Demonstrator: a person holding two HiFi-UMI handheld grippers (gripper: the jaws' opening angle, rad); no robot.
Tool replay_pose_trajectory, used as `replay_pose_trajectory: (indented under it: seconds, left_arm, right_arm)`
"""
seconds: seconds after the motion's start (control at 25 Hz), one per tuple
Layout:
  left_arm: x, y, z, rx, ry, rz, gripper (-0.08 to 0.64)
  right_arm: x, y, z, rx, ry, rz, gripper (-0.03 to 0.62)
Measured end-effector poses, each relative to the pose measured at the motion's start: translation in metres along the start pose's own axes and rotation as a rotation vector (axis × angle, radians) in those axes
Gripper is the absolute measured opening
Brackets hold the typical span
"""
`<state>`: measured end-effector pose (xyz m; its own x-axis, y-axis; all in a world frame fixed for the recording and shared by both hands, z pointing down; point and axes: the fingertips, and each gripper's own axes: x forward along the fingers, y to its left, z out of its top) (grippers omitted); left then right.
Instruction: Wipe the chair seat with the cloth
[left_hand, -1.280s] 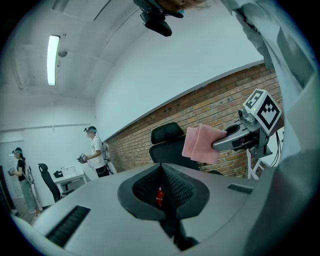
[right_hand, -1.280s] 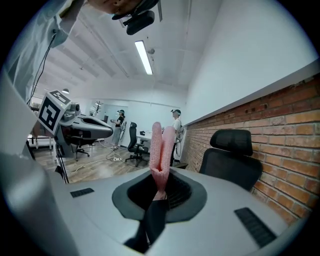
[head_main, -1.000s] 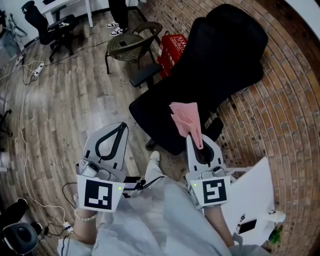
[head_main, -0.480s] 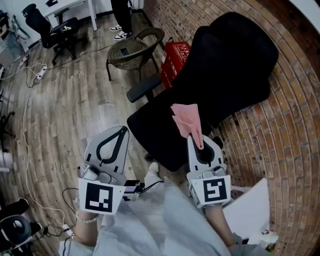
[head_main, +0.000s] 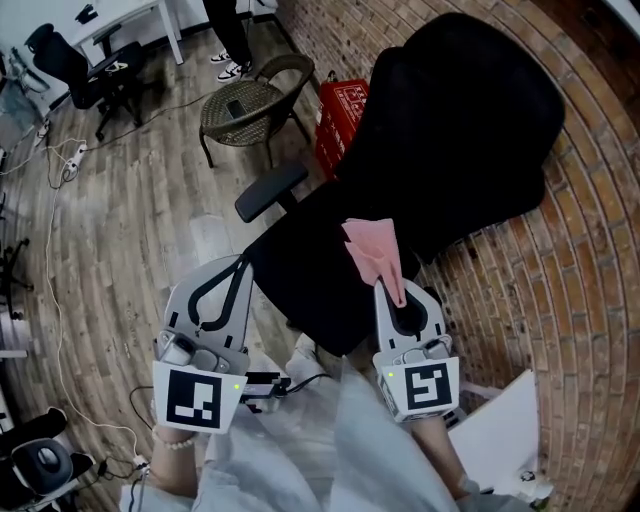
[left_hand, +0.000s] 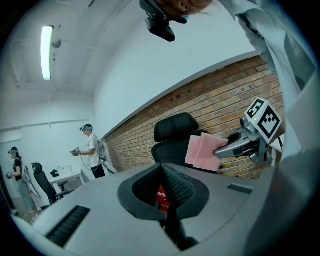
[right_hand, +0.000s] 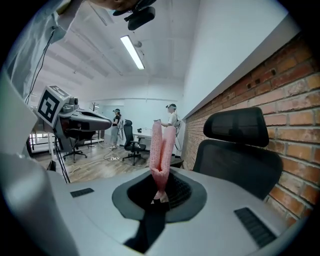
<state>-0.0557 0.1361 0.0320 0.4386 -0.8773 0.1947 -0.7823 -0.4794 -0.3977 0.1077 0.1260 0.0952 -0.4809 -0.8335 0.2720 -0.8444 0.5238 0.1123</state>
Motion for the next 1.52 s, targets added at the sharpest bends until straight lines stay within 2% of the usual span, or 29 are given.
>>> replay_pose_trajectory:
  seconds: [0.28, 0.44, 0.6, 0.88, 1.12, 1.28, 1.52]
  left_arm:
    - [0.034, 0.005, -0.014, -0.013, 0.018, -0.042, 0.018]
    - [0.057, 0.011, -0.035, -0.027, 0.031, -0.068, 0.018]
    - [0.078, 0.016, -0.054, -0.021, 0.035, -0.114, 0.018]
    - [0.119, 0.025, -0.095, -0.062, 0.057, -0.175, 0.018]
    - [0.151, 0.023, -0.133, -0.075, 0.078, -0.229, 0.018]
    - [0.169, 0.024, -0.158, -0.075, 0.088, -0.248, 0.018]
    - [0.199, 0.019, -0.202, -0.1, 0.101, -0.276, 0.018]
  right_arm:
    - [0.02, -0.015, -0.019, 0.031, 0.056, -0.028, 0.054]
    - [0.044, -0.022, -0.032, 0.017, 0.035, -0.038, 0.053]
    - [0.064, -0.025, -0.049, 0.015, 0.074, -0.055, 0.054]
    - [0.107, -0.034, -0.085, 0.027, 0.143, -0.081, 0.053]
    - [0.148, -0.047, -0.124, 0.03, 0.202, -0.111, 0.053]
    - [0.174, -0.057, -0.165, 0.045, 0.279, -0.138, 0.054]
    - [0.213, -0.07, -0.221, 0.066, 0.343, -0.152, 0.054]
